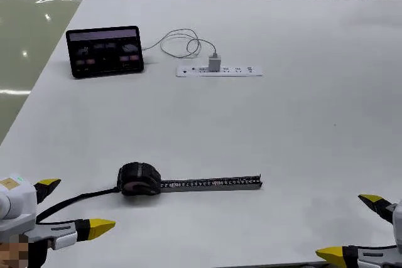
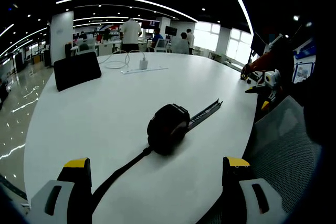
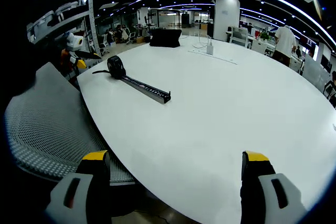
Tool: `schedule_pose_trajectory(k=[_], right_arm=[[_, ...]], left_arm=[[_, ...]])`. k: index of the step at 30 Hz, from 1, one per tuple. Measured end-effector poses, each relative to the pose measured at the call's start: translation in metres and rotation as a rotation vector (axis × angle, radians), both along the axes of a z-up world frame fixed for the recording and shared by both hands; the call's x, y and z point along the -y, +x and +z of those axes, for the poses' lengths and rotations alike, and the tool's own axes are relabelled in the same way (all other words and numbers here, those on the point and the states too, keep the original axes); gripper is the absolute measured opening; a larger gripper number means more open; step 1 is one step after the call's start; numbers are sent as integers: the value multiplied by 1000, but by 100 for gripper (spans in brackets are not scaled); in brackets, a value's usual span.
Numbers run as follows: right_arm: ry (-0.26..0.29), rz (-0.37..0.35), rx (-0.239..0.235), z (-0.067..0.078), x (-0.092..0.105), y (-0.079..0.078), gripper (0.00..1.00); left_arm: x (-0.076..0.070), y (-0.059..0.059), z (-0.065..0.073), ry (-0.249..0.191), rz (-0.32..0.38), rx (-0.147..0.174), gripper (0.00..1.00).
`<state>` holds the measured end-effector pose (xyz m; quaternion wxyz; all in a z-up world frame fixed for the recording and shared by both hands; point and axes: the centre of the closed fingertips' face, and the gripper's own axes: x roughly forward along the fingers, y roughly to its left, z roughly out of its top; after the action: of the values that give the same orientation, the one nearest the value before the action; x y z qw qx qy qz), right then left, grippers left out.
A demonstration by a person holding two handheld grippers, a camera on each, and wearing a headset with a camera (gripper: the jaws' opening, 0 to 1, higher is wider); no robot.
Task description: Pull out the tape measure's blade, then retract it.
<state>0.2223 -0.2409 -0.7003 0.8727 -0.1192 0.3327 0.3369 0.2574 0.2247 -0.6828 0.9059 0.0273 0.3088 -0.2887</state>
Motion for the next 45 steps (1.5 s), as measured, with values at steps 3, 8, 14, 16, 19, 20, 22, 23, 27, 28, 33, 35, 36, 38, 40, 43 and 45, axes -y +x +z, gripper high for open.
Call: schedule_pose_trajectory(k=[3, 8, 14, 16, 19, 20, 22, 23, 27, 28, 33, 35, 36, 38, 40, 43, 45], right_arm=[[-9, -9, 8, 1, 1, 1, 100], [-16, -7, 9, 1, -1, -2, 100], [-13, -18, 18, 5, -2, 0, 100], [-17, -13, 21, 7, -3, 0, 100], [-33, -5, 24, 8, -2, 2, 100], [-36, -2, 26, 9, -3, 2, 100], [-43, 5, 32, 12, -5, 4, 100], [-48, 5, 36, 14, -4, 6, 100], [-61, -3, 38, 16, -3, 13, 100], [-63, -2, 37, 16, -4, 14, 100], [-75, 39, 34, 18, -11, 15, 100], [-90, 54, 37, 18, -11, 17, 100], [-87, 57, 34, 19, -12, 19, 100], [-86, 71, 37, 20, -14, 20, 100], [-95, 84, 38, 20, -16, 22, 100], [-103, 100, 35, 22, -18, 26, 100], [-106, 109, 40, 24, -20, 28, 100]], left_arm=[[1, 1, -1, 2, -3, 2, 100], [1, 1, -3, 17, -1, -7, 100], [1, 5, -3, 18, 14, -16, 100], [4, 7, -1, 13, 16, -14, 100], [5, 2, -11, 71, 2, -85, 100], [8, 4, -9, 63, 0, -81, 100], [16, 7, -1, 47, 6, -70, 100], [19, 8, 2, 43, 5, -69, 100], [33, 15, 10, 55, -8, -46, 100], [34, 15, 8, 67, -6, -59, 100], [43, 18, 6, 43, 31, -105, 100], [47, 22, 9, 7, 54, -103, 100], [48, 23, 9, 18, 54, -98, 100], [48, 25, 7, 28, 70, -96, 100], [51, 28, 8, 26, 89, -87, 100], [54, 34, 12, 33, 116, -67, 100], [59, 38, 14, 27, 120, -63, 100]])
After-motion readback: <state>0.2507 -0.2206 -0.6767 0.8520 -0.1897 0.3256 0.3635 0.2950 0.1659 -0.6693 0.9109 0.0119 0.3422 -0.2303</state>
